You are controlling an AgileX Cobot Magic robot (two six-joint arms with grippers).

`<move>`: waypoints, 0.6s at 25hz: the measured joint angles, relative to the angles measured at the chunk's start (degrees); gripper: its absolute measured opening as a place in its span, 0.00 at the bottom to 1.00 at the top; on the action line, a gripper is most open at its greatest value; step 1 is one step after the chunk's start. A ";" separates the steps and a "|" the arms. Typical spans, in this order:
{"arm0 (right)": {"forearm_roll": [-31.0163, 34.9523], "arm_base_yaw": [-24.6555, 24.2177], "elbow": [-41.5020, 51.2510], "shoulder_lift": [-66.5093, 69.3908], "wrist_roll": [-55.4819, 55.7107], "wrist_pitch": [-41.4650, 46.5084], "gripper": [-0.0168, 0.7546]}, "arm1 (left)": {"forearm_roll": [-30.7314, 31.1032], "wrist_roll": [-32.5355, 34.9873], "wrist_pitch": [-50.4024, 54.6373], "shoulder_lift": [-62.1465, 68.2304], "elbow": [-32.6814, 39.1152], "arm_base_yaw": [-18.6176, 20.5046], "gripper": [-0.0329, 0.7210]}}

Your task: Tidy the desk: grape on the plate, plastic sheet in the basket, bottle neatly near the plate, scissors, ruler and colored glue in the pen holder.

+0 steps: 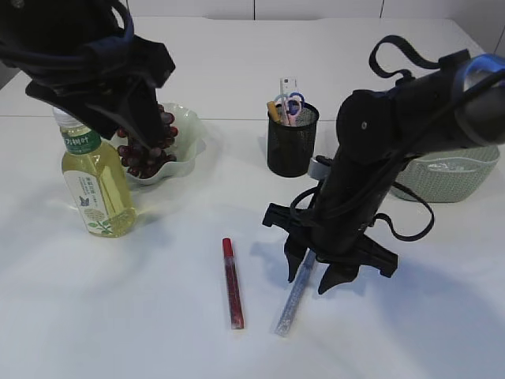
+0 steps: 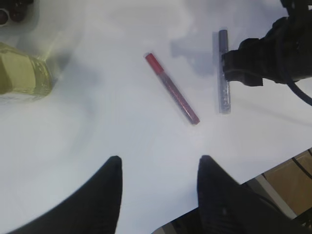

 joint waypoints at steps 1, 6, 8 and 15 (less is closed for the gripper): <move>0.09 0.00 -0.11 0.42 0.00 0.00 0.48 | 0.31 0.07 0.00 0.00 0.00 0.00 0.53; 0.22 0.00 -1.89 1.69 -0.10 0.25 0.48 | 1.92 0.26 0.00 0.00 0.00 0.00 0.53; 0.22 0.00 -3.21 2.36 -0.10 0.81 0.48 | 1.92 0.35 0.00 0.00 0.00 0.00 0.53; 0.22 0.00 -5.72 4.35 -0.29 3.89 0.48 | 1.92 0.84 0.00 0.00 0.00 0.00 0.53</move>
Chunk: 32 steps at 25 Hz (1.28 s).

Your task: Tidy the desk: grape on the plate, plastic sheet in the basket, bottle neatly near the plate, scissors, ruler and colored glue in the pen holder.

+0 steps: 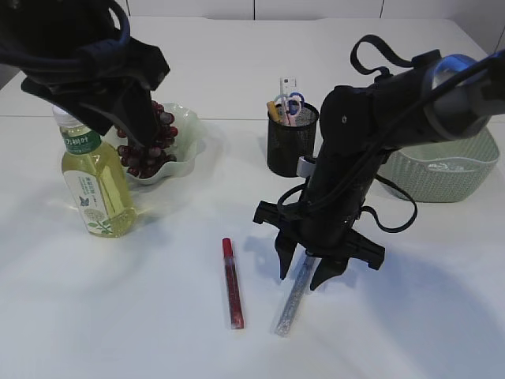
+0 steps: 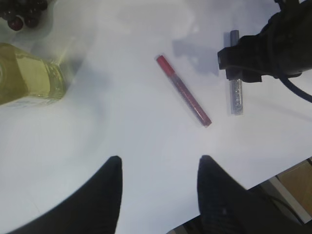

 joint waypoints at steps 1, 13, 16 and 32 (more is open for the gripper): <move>-0.23 0.00 -0.12 0.00 0.00 0.37 0.48 | 0.00 0.04 0.00 0.00 0.00 0.00 0.53; -1.05 0.00 -0.22 1.28 -0.25 2.40 0.48 | 1.17 0.44 0.00 0.00 0.00 0.00 0.53; -0.10 0.00 -0.22 2.02 -0.25 2.47 0.48 | 1.43 0.54 0.00 0.00 0.00 0.00 0.53; 0.31 0.00 -0.22 3.00 -1.13 2.61 0.45 | 2.68 0.85 0.00 0.00 0.00 0.00 0.53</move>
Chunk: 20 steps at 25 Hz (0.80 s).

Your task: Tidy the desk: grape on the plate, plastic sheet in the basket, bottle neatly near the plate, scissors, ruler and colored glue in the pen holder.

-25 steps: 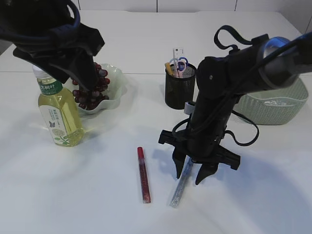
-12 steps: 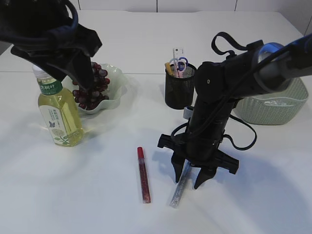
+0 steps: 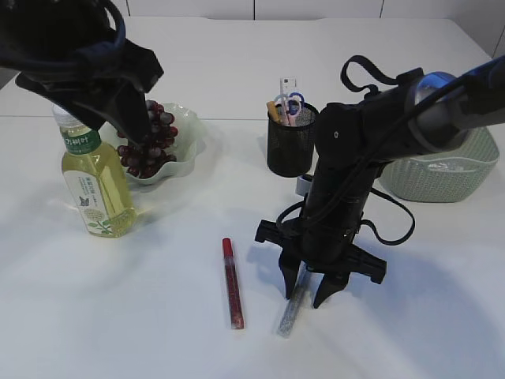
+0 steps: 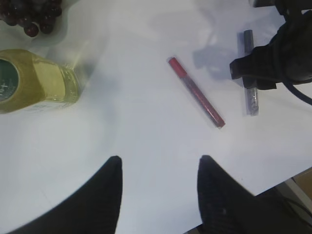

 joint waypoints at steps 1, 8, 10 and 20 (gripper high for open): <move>0.00 0.00 0.00 0.00 0.00 0.00 0.44 | 0.00 0.09 0.00 0.00 0.00 0.00 0.53; 0.09 0.00 0.00 0.25 -0.12 0.00 0.36 | 0.00 0.09 0.00 0.00 0.00 0.00 0.53; 0.12 0.00 0.00 0.65 -0.12 0.23 0.33 | 0.00 0.09 0.00 0.00 0.00 0.00 0.53; -0.41 0.00 -0.21 0.81 -2.02 1.18 0.18 | 0.00 0.13 0.00 0.00 0.00 0.00 0.53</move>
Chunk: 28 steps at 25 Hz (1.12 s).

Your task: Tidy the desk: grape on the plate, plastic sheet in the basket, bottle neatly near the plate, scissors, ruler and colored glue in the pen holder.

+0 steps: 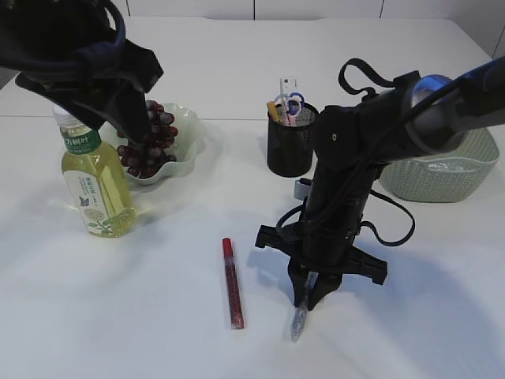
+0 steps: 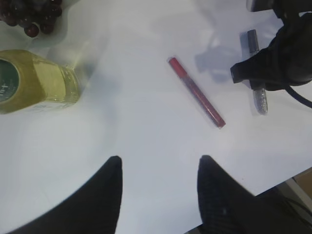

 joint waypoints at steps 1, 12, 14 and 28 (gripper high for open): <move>-0.13 0.00 0.00 0.00 -0.57 0.09 0.18 | 0.12 0.00 0.00 0.00 0.00 0.00 0.53; -2.68 0.00 -4.38 0.61 -21.32 3.24 0.14 | 0.45 0.09 0.00 0.00 0.00 0.00 0.53; -3.34 0.00 -7.08 0.61 -23.60 5.48 0.14 | 0.45 0.09 0.00 0.00 0.00 0.00 0.53; -5.93 0.00 -10.28 -2.42 -36.87 13.63 0.14 | -0.54 0.09 0.00 0.00 0.00 0.00 0.53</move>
